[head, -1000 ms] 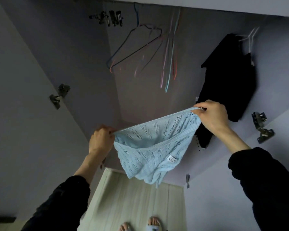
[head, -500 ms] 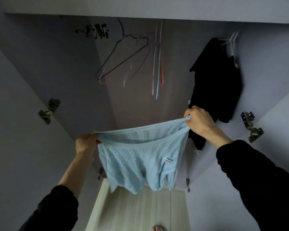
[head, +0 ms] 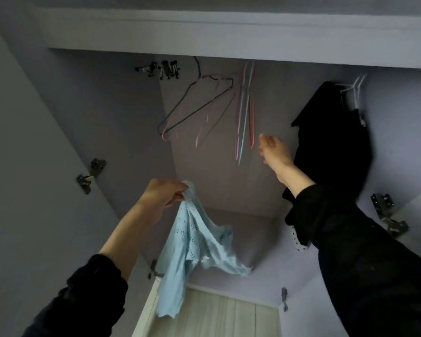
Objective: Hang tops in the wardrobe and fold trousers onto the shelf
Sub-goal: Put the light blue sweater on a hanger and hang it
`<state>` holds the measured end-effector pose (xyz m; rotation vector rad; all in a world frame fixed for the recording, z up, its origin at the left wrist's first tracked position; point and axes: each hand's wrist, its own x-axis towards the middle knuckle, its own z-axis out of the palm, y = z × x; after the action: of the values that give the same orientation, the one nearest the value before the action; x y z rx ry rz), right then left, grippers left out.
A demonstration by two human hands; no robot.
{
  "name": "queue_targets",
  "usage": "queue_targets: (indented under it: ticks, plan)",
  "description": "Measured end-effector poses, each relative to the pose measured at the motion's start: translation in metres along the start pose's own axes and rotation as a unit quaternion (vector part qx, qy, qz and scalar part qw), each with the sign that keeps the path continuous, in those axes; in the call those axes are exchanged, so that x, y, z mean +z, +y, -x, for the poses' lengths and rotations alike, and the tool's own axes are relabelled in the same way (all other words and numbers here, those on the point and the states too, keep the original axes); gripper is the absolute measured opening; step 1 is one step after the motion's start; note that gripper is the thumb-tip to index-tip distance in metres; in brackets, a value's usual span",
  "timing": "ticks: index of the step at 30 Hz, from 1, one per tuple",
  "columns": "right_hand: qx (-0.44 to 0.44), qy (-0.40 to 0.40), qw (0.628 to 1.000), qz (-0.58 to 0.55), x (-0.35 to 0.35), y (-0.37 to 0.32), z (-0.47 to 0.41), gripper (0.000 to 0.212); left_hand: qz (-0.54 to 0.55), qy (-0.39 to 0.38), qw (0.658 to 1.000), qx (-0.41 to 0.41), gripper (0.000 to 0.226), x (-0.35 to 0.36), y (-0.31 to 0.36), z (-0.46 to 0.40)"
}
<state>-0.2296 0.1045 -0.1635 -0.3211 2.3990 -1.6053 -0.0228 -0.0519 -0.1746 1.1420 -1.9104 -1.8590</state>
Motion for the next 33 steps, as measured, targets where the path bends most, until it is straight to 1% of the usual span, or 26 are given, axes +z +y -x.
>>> queue_targets:
  ticks: [2,3,4,5,7,9,11,14,16,18,21,23,27,29,31,33]
  plan:
    - [0.025,-0.015,0.998,-0.062,0.009,-0.017,-0.019,0.038,0.001,-0.006,1.0,0.006,0.027,0.002,0.004,0.003]
    - [0.043,-0.028,0.994,-0.096,0.012,-0.025,-0.026,0.031,0.007,-0.006,1.0,0.007,0.03,0.0,0.006,0.003]
    - [0.06,-0.035,0.991,-0.117,0.014,-0.028,-0.032,0.02,0.008,-0.006,1.0,0.007,0.033,-0.003,0.006,0.003]
    - [0.073,-0.034,0.989,-0.121,0.016,-0.032,-0.038,0.013,0.006,-0.003,1.0,0.007,0.035,-0.006,0.007,0.003]
    - [0.087,-0.02,0.99,-0.108,0.018,-0.033,-0.048,0.017,-0.003,0.003,1.0,0.006,0.032,-0.014,0.007,0.002]
    - [0.081,-0.002,0.991,-0.109,0.017,-0.032,-0.056,0.017,-0.011,0.008,1.0,0.003,0.028,-0.022,0.004,0.002]
    - [0.051,0.019,0.992,-0.117,0.015,-0.033,-0.06,0.017,-0.015,0.014,1.0,-0.001,0.029,-0.027,0.001,0.002]
    - [-0.006,0.082,0.99,-0.113,0.008,-0.028,-0.066,0.026,-0.018,0.018,1.0,-0.001,0.031,-0.028,-0.001,0.004]
    - [-0.015,0.11,0.988,-0.104,0.0,-0.021,-0.065,0.031,-0.019,0.018,1.0,0.001,0.032,-0.025,-0.001,0.005]
    - [-0.024,0.118,0.986,-0.111,-0.008,-0.013,-0.062,0.035,-0.018,0.016,1.0,0.001,0.033,-0.021,-0.001,0.007]
    - [-0.046,0.104,0.988,-0.107,-0.021,-0.006,-0.055,0.045,-0.033,0.009,0.999,-0.001,0.026,-0.014,-0.001,0.012]
    - [-0.041,0.084,0.99,-0.105,-0.03,-0.005,-0.049,0.049,-0.044,0.003,0.999,-0.003,0.023,-0.009,-0.002,0.015]
    - [-0.002,0.055,0.991,-0.122,-0.037,0.006,-0.032,0.039,-0.053,-0.011,0.999,0.003,0.026,-0.002,-0.004,0.02]
    - [0.019,0.033,0.988,-0.15,-0.041,0.021,-0.022,0.032,-0.057,-0.018,0.998,0.006,0.022,0.0,-0.005,0.023]
    - [0.03,0.007,0.981,-0.192,-0.046,0.038,-0.008,0.027,-0.059,-0.024,0.998,0.007,0.019,0.003,-0.005,0.025]
    - [0.031,0.004,0.967,-0.254,-0.048,0.055,0.008,0.025,-0.058,-0.029,0.998,0.009,0.018,0.005,-0.007,0.026]
